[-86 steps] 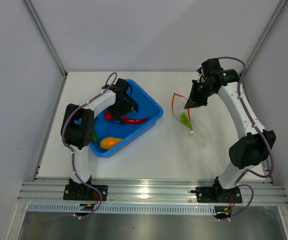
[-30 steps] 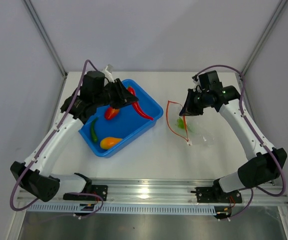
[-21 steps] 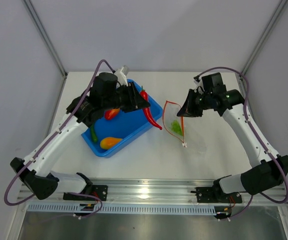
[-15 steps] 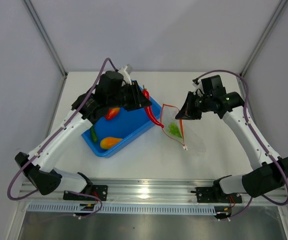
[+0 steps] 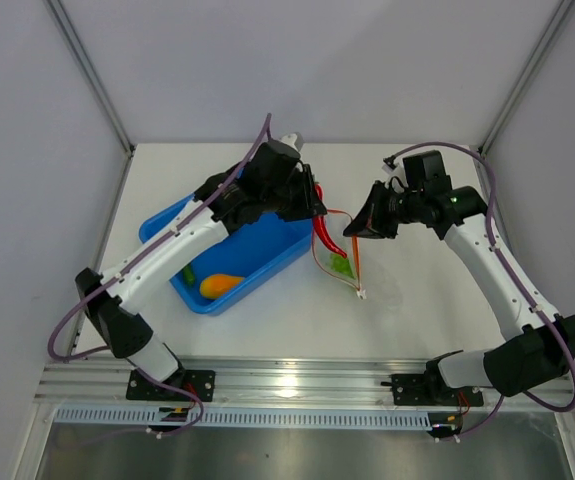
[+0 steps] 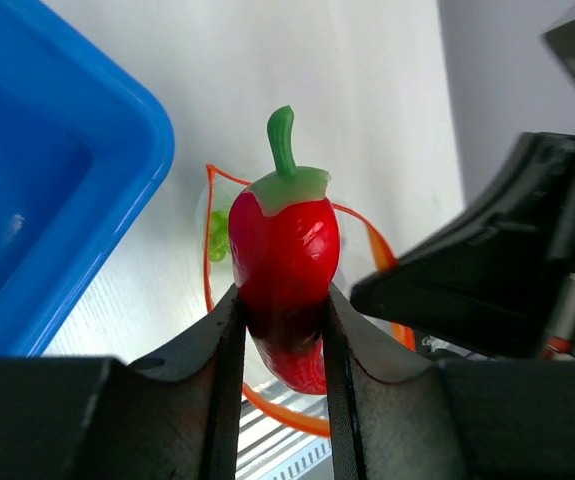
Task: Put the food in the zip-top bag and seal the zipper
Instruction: Place the fake vegetable in the zipper food storage bag.
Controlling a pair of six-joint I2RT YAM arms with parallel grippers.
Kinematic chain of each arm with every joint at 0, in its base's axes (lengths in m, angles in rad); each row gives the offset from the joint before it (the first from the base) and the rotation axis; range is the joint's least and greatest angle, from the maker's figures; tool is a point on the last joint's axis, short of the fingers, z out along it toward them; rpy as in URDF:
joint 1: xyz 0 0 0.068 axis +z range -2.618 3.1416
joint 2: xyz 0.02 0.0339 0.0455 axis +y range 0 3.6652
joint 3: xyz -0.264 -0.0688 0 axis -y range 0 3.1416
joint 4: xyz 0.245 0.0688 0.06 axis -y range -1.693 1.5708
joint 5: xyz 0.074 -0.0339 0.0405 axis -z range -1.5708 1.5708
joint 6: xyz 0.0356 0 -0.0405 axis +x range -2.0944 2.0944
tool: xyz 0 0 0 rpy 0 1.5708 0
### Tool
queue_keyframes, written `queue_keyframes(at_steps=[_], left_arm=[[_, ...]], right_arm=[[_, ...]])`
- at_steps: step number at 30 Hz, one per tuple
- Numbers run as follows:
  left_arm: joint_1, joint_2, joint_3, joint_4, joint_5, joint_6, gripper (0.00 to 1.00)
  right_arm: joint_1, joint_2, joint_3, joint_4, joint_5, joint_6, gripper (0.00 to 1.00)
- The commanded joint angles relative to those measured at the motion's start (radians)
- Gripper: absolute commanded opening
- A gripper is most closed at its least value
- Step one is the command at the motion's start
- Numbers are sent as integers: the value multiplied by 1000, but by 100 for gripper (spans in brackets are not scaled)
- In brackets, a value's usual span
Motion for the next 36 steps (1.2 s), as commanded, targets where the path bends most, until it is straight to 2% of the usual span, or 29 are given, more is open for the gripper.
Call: queue_keyframes(at_steps=[1, 8, 11, 15, 22, 25, 29, 34, 36], left_arm=[[-13, 28, 30, -15, -46, 1, 17], [-45, 29, -33, 43, -44, 36, 24], [-60, 23, -42, 49, -44, 55, 26], [-65, -10, -102, 81, -20, 73, 37], [-65, -69, -201, 129, 60, 109, 42], [-67, -84, -214, 129, 110, 122, 54], [-68, -136, -294, 190, 120, 135, 77], [-67, -164, -274, 164, 71, 159, 90], [-63, -179, -263, 138, 51, 170, 99]], right_arm=[[-7, -12, -7, 67, -70, 52, 0], [-27, -7, -22, 156, -143, 158, 0], [-30, -10, -28, 181, -140, 186, 0], [-33, -16, -48, 211, -127, 213, 0], [-33, -30, -81, 233, -106, 227, 0], [-33, -30, -82, 228, -95, 227, 0], [-30, -33, -87, 224, -89, 221, 0], [-27, -46, -81, 189, -60, 190, 0], [-27, -50, -79, 166, -42, 173, 0]])
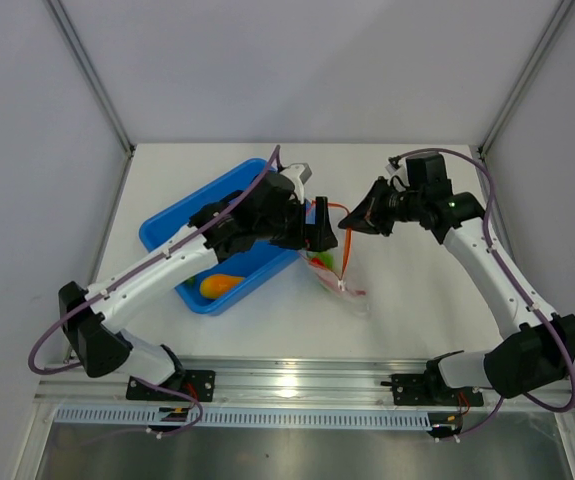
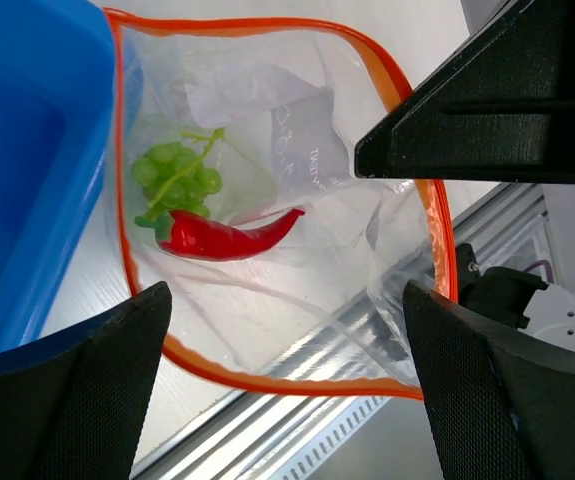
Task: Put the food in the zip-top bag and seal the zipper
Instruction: Place the fake vegetable in the zipper food storage bag.
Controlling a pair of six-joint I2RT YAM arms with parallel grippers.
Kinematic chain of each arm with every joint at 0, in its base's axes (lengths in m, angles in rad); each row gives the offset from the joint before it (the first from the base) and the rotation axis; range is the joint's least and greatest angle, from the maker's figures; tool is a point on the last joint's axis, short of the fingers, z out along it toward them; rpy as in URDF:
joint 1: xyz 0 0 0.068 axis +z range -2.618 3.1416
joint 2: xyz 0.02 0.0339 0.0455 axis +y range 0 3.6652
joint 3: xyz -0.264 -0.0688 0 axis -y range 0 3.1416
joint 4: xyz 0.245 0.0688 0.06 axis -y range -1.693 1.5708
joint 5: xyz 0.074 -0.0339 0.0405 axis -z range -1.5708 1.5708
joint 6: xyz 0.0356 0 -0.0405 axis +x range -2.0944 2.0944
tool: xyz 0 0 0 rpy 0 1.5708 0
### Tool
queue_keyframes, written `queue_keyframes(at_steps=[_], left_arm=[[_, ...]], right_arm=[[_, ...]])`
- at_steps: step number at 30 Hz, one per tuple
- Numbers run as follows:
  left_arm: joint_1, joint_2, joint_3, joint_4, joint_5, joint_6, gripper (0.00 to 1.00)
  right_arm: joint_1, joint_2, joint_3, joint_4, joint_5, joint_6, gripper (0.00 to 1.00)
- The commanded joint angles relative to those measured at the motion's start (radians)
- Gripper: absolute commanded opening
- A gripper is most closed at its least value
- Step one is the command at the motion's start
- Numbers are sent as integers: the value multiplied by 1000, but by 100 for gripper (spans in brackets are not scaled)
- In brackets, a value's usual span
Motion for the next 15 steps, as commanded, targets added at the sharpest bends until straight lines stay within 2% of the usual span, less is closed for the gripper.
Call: queue_keyframes(at_steps=[1, 6, 10, 15], left_arm=[[3, -58, 43, -7, -53, 43, 99], [53, -101, 52, -69, -96, 34, 100], [154, -119, 35, -134, -87, 10, 100], [251, -154, -14, -140, -77, 0, 100]], right_arm=[[2, -50, 3, -33, 37, -47, 0], [0, -67, 6, -84, 78, -93, 0], [-6, -73, 17, -134, 106, -132, 0], [-18, -61, 38, -171, 133, -170, 0]])
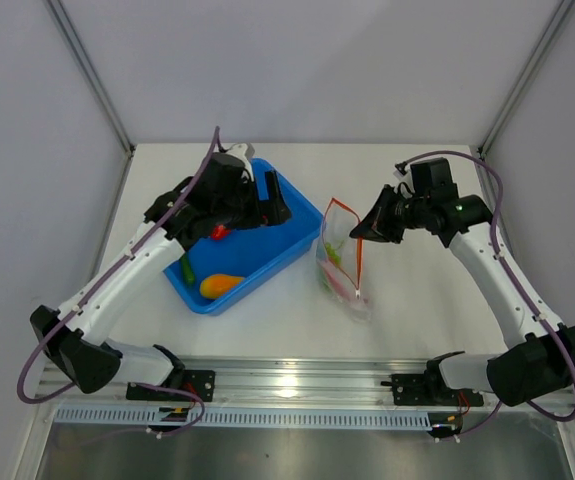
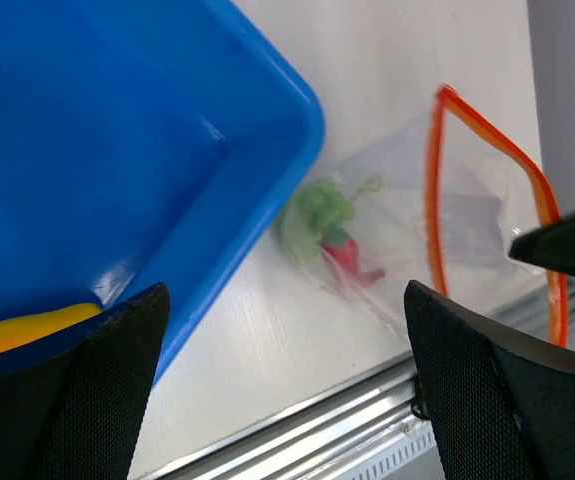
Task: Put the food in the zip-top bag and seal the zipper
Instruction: Place the fake vegetable in the zipper food storage bag, then pick up the fake fruit from the bin.
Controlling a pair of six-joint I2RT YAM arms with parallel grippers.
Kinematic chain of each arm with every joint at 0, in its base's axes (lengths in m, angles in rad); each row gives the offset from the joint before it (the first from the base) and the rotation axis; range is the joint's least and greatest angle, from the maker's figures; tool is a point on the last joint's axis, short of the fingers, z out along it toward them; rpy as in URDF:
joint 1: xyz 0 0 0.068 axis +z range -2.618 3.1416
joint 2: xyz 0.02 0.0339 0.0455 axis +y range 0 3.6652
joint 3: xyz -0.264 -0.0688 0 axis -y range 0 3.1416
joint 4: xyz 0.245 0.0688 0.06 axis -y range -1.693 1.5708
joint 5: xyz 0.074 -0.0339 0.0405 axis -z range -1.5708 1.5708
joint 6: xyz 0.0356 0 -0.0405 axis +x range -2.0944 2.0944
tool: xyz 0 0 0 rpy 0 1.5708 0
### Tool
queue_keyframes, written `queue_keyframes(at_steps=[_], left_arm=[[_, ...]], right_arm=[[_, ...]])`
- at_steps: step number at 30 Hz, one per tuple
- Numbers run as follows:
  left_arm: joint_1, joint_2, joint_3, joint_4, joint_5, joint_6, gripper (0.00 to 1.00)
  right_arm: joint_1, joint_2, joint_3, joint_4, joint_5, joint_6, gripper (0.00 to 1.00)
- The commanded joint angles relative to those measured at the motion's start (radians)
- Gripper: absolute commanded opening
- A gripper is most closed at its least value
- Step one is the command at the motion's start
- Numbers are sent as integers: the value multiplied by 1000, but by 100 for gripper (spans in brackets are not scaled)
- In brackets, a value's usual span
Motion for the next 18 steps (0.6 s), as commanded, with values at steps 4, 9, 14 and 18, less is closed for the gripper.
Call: queue_keyframes(at_steps=[4, 9, 14, 18], left_arm=[[114, -25, -15, -74, -66, -36, 100], [192, 35, -11, -109, -89, -43, 100], [237, 96, -9, -106, -97, -19, 99], [246, 122, -17, -164, -144, -48, 99]], right_arm=[[-18, 5, 52, -60, 34, -61, 0], [-20, 51, 72, -83, 29, -64, 0], [-22, 94, 103, -114, 31, -81, 0], [-25, 133, 142, -156, 58, -110, 0]])
